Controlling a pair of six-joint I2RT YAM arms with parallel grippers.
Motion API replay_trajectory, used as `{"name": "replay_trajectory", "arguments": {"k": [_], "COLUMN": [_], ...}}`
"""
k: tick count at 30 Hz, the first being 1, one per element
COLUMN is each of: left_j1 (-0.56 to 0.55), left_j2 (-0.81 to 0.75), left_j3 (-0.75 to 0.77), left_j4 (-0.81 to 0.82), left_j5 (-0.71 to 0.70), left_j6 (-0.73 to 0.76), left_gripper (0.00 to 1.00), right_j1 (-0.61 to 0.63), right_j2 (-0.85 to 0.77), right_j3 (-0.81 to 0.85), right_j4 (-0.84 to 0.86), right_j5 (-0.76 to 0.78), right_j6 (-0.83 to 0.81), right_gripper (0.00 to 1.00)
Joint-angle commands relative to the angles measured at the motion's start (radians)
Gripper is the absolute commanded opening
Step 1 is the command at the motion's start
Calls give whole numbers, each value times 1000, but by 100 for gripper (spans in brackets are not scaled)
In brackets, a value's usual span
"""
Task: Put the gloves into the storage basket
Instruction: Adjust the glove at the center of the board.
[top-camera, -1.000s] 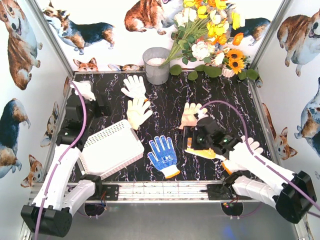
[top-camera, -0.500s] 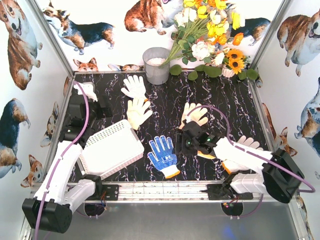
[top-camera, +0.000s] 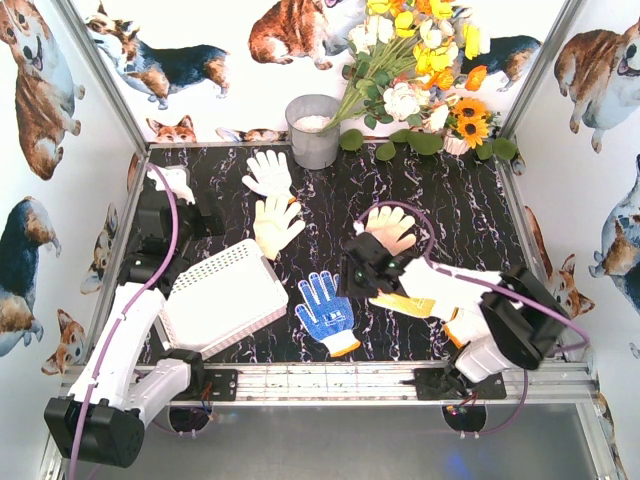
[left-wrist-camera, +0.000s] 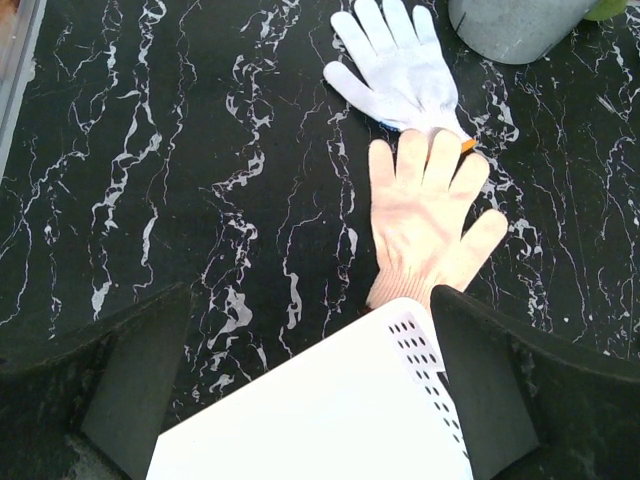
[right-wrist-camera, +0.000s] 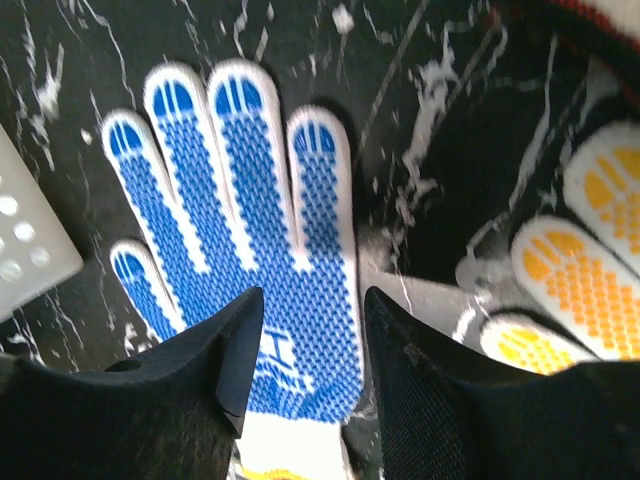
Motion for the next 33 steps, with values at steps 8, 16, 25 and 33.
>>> {"name": "replay_trajectory", "arguments": {"k": [8,16,25,33], "left_j1": [-1,-2,-2,-4], "left_j2": [17,27,23,-4], "left_j3": [0,-3,-11,-29], "left_j4": [3,8,25,63], "left_j5": [1,24,51,119], "left_j6": [2,-4,-3,-6], "left_gripper": [100,100,100,100], "right_j1": [2,3,2,2], "right_j2": [139,164,163,154], "right_j3": [167,163,156,156], "right_j4": [1,12,-10,-48], "right_j5": [70,54,120,178], "right_j6": [-63,-61,-44,-63], "right_gripper": [41,39,32,27]}}
